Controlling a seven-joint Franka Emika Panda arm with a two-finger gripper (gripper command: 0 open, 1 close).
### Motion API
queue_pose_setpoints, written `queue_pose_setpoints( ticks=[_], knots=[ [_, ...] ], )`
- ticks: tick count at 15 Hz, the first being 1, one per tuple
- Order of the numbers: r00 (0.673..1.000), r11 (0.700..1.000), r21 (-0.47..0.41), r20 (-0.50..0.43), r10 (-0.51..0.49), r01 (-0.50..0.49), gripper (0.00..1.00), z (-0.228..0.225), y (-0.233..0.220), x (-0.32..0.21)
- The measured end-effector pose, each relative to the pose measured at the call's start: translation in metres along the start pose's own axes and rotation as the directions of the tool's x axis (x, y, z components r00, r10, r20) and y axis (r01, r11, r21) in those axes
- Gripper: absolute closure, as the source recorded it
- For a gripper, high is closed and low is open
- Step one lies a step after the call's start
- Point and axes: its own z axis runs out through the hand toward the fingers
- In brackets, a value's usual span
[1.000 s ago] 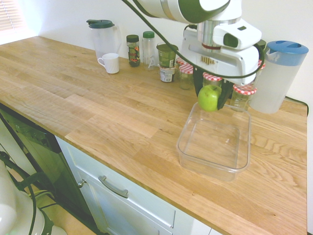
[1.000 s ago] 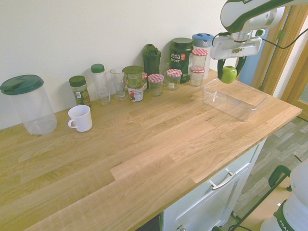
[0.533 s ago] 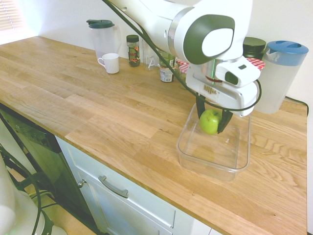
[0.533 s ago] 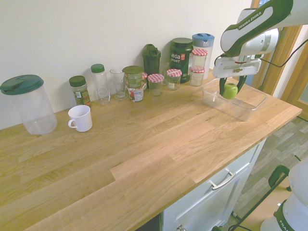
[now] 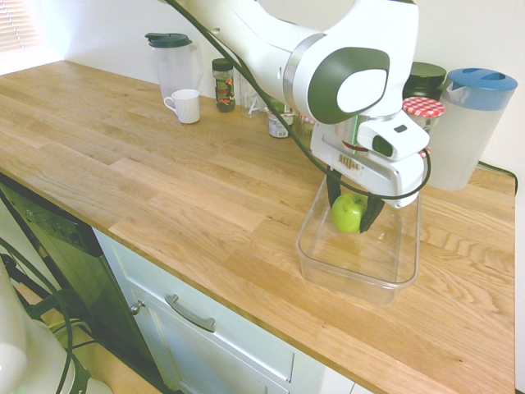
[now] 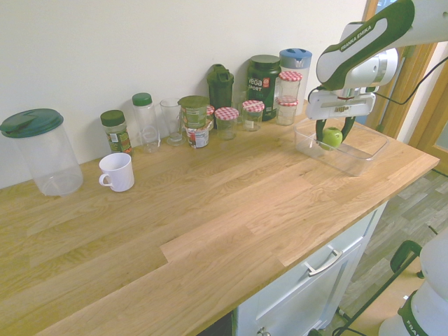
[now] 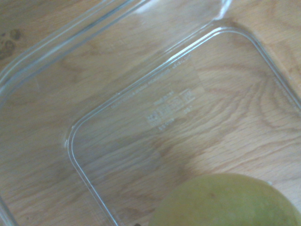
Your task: Put the apple into the container
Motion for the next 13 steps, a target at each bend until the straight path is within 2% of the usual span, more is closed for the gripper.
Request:
queue_pose_setpoints(
  ticks=[4, 7, 9, 10, 13],
  knots=[
    [1.0, 1.0, -0.008, 0.001, -0.003, 0.003, 0.0, 0.004, -0.001, 0.0],
    [1.0, 1.0, 0.017, -0.027, -0.014, 0.014, 0.0, -0.019, -0.013, 0.007],
    [0.998, 0.998, 0.034, -0.032, -0.047, 0.048, 0.0, -0.068, -0.029, 0.004],
    [0.995, 0.995, 0.033, -0.015, -0.096, 0.097, 0.0, -0.1, -0.039, -0.01],
    [0.957, 0.958, 0.044, 0.049, -0.284, 0.282, 0.0, -0.168, -0.077, -0.104]
  ],
)
